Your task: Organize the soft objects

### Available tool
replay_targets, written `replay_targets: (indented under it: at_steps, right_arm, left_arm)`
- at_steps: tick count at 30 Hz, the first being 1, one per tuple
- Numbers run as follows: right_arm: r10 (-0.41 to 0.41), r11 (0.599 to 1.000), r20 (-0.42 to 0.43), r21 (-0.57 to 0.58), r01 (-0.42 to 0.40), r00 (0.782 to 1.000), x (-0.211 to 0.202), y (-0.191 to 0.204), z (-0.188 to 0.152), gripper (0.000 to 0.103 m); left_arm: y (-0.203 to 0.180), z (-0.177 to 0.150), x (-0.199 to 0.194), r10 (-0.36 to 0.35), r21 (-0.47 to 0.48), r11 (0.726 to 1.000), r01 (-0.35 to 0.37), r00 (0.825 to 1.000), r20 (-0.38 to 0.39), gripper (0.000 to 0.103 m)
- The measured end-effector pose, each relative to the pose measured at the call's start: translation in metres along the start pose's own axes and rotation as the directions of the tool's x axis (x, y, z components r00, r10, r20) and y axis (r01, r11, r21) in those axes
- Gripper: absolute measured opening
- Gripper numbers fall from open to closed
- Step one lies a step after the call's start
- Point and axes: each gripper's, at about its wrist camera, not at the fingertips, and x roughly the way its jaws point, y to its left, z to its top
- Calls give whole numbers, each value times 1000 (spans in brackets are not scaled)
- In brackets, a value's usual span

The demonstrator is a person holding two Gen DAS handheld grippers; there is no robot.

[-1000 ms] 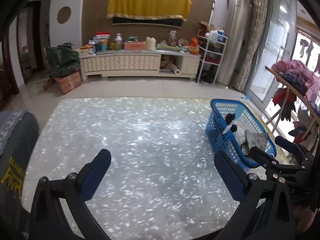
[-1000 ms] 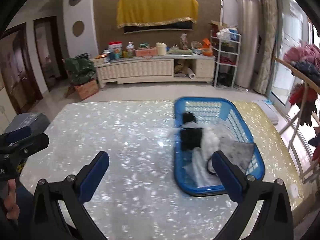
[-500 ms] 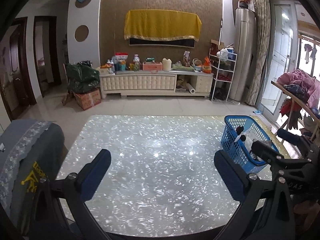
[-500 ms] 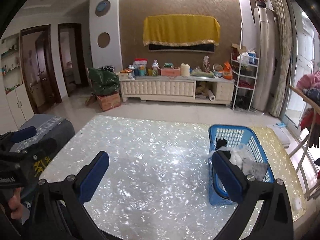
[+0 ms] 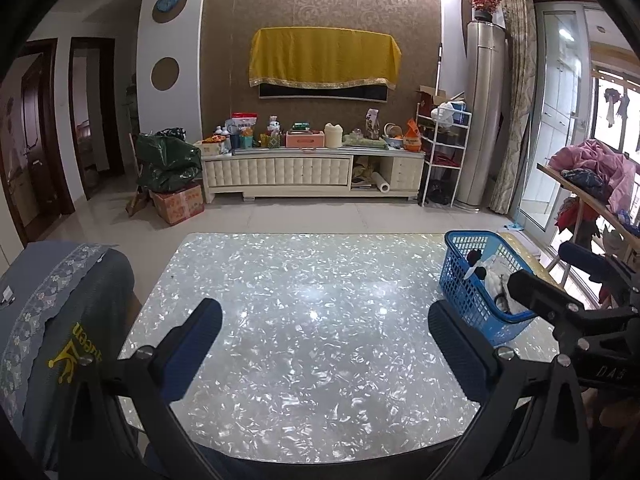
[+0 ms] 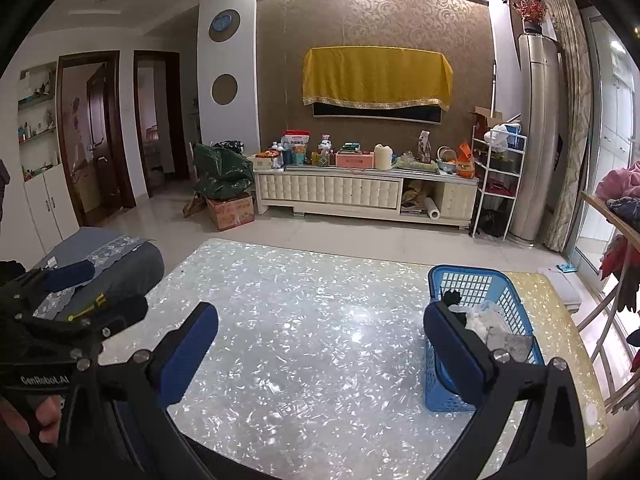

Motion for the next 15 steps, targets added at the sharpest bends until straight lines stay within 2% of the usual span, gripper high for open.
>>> replay_targets:
  at_steps: [15]
  right_arm:
    - [-4,1000,5,-18,4,1000,-4,4,-4,103]
  left_arm:
    - [-2,0,-6,-9,-4,1000,9,1000,11,102]
